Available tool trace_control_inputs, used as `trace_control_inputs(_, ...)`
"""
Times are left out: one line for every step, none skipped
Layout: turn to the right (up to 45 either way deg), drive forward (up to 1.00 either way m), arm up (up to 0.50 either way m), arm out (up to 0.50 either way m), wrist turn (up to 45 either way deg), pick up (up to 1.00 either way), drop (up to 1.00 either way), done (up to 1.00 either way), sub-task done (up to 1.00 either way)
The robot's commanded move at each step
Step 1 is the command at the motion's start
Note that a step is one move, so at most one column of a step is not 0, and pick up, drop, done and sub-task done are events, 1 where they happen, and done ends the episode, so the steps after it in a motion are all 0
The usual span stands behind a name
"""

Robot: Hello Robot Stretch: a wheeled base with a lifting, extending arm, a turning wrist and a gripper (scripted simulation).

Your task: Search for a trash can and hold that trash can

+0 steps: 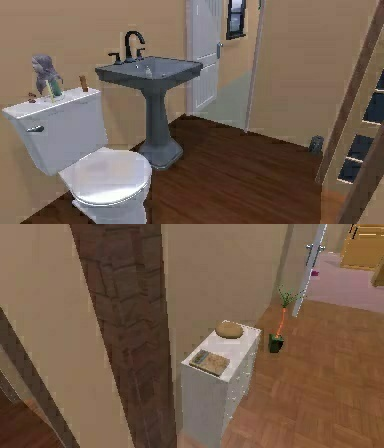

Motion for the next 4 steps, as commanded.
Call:
trace_control_inputs(30.0,0.00,0.00,0.00,0.0,0.00,0.00,0.00,0.00)
trace_control_inputs(0.0,0.75,0.00,0.00,0.0,0.00,0.00,0.00,0.00)
trace_control_inputs(3.0,0.00,0.00,0.00,0.0,0.00,0.00,0.00,0.00)
trace_control_inputs(-45.0,0.00,0.00,0.00,0.0,0.00,0.00,0.00,0.00)
